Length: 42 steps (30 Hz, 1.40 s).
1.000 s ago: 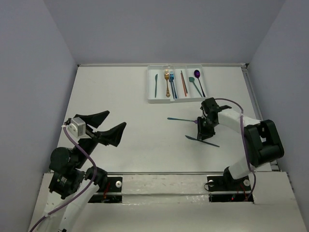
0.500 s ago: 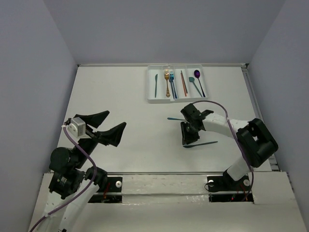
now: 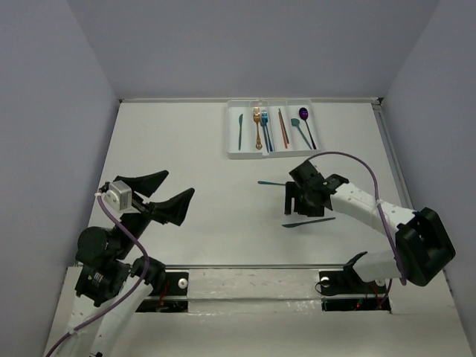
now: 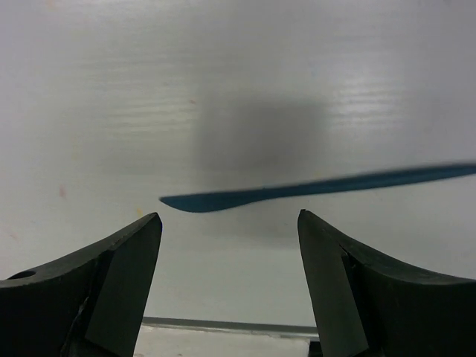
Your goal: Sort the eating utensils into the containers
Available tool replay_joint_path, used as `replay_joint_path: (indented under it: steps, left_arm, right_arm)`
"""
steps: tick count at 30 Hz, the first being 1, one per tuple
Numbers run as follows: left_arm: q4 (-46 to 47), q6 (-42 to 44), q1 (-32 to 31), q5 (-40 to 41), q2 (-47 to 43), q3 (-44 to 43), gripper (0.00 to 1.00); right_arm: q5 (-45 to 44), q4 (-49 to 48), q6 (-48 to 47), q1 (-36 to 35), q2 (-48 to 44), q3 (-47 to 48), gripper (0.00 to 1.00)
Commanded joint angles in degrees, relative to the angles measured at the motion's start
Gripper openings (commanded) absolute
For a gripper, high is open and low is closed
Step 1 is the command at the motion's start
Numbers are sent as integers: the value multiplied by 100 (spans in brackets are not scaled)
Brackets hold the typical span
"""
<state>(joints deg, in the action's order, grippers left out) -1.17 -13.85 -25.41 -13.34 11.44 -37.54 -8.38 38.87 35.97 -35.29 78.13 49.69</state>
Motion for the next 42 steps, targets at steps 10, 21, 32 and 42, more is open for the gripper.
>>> replay_joint_path:
  steps: [10, 21, 32, 42]
  left_arm:
    - [240, 5, -34, -28, -37, -175, 99]
    - [231, 5, -34, -46, 25, -175, 99]
    - [214, 22, -34, -28, 86, -175, 99]
    - [240, 5, -34, -72, 25, -175, 99]
  right_arm:
    - [170, -502, 596, -4, -26, -698, 70]
    - [644, -1741, 736, -4, 818, -540, 65]
    - [401, -2325, 606, -171, 1478, 557, 64]
    - [131, -49, -493, 538, 80, 331, 65]
